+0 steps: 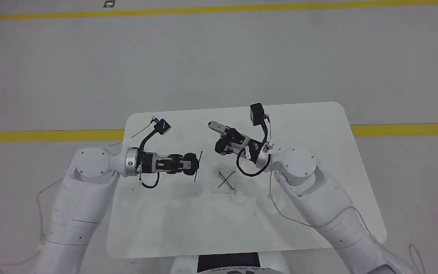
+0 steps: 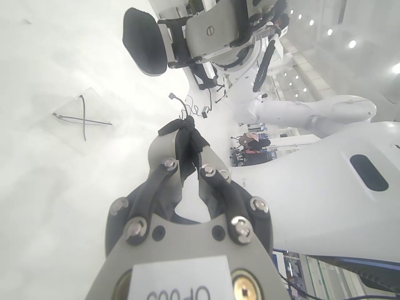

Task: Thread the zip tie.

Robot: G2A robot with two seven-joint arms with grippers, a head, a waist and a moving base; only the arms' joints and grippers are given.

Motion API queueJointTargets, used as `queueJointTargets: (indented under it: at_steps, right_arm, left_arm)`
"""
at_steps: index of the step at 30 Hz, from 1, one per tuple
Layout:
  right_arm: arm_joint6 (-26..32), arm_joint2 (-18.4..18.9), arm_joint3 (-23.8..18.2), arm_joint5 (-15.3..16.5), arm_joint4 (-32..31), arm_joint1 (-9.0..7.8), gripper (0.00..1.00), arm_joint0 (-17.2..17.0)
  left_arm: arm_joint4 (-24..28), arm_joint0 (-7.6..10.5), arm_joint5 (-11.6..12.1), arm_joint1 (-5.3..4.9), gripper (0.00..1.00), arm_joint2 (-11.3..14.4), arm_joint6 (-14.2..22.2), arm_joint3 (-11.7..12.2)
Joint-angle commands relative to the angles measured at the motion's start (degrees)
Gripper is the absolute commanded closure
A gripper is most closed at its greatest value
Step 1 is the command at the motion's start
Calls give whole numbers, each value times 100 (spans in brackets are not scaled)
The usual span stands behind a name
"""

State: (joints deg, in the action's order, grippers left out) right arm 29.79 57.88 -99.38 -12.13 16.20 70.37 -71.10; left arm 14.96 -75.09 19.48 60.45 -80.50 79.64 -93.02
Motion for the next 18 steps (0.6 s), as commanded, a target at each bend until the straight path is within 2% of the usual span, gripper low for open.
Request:
queueJointTargets:
  at_steps: [1,5,9,10,18]
  right_arm:
    - [-4,-4,-1,7,9,1,0,-11]
    - [394,9,41,25,343,-1,0,-57]
    - [884,11,189,53,836,14,0,9]
    - [966,-4,201,94,794,12,0,45]
    - [953,-15,195,151,738,12,0,43]
  left_arm:
    - [0,0,0,0,100,0,0,0]
    - [0,0,0,0,100,0,0,0]
    - [0,0,0,0,100,0,0,0]
    - [0,0,0,0,100,0,0,0]
    - [0,0,0,0,100,0,0,0]
